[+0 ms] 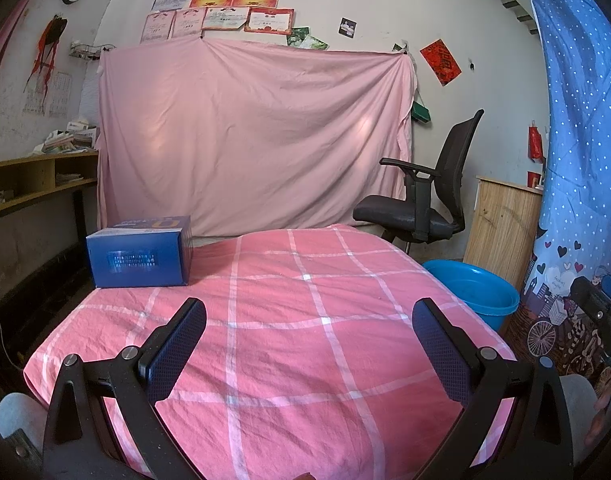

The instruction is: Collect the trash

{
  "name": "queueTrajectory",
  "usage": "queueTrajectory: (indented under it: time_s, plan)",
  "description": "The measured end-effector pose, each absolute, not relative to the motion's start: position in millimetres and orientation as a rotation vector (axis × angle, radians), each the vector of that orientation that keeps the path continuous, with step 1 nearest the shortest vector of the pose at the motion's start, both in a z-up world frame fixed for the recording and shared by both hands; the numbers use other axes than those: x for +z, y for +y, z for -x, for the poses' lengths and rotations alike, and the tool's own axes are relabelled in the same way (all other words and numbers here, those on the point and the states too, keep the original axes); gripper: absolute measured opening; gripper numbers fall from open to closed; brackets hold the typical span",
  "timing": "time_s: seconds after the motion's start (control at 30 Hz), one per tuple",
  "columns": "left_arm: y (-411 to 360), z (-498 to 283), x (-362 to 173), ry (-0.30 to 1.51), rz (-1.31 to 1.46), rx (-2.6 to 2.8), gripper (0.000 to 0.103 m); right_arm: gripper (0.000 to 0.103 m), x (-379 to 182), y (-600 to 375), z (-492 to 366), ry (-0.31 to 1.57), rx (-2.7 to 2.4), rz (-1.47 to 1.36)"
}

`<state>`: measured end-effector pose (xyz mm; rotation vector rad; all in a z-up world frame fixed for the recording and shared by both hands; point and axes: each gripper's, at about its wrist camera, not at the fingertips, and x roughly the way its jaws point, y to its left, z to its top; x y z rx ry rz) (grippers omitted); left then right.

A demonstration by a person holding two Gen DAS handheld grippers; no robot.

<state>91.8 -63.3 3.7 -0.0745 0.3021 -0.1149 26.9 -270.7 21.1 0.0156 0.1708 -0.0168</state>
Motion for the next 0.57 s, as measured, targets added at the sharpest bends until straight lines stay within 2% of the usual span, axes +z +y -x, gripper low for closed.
queueTrajectory:
  time_s: [0.57]
  plan:
    - [-63.1,-92.7,1.4,0.291,0.065,-0.069,0.101,0.103,19.8,-265.3,-27.4,0.176,-0.014,-0.016]
